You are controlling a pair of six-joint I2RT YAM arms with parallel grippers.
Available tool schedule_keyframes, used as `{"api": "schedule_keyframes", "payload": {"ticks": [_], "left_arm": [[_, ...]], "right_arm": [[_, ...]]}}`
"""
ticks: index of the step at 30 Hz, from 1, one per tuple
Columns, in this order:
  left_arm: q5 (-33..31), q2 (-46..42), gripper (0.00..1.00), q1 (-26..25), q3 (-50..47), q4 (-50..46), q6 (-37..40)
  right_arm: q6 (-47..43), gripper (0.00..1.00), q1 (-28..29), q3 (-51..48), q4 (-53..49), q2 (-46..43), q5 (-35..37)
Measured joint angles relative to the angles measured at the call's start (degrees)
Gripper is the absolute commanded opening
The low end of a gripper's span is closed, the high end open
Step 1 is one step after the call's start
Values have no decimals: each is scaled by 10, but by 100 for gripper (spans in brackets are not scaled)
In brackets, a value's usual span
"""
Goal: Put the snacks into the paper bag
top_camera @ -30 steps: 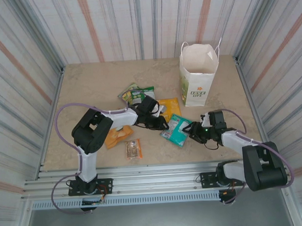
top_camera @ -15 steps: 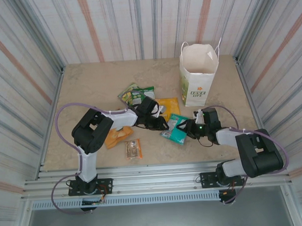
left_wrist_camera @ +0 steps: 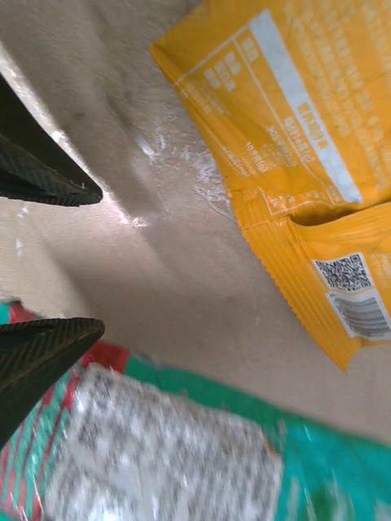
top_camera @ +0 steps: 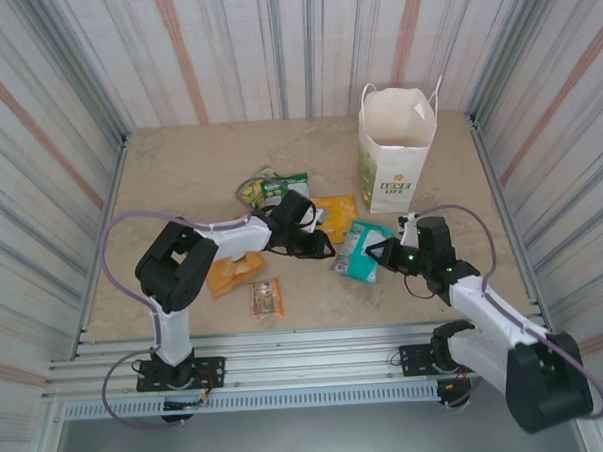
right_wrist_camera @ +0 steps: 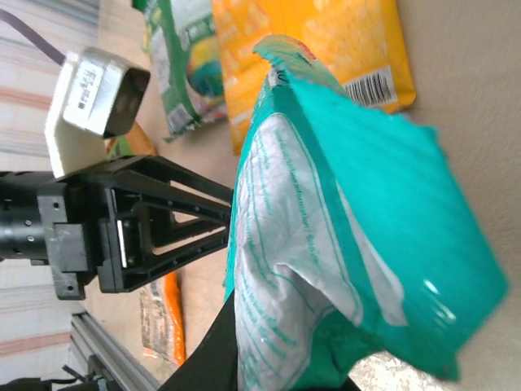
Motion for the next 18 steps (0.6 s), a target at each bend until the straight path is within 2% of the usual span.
{"api": "schedule_keyframes", "payload": {"ticks": [4, 8, 12, 18], "left_arm": [[-10, -30, 45, 5, 28, -31, 9], [-15, -63, 48, 23, 72, -56, 24], [-14, -77, 49, 46, 127, -76, 42], [-14, -77, 50, 73, 221, -112, 75]], "right_arm": [[-19, 7, -23, 47, -76, -69, 14], [-43, 6, -52, 130, -141, -93, 21], [-75, 6, -71, 240, -189, -76, 31], [-130, 6, -86, 421, -235, 7, 57]]}}
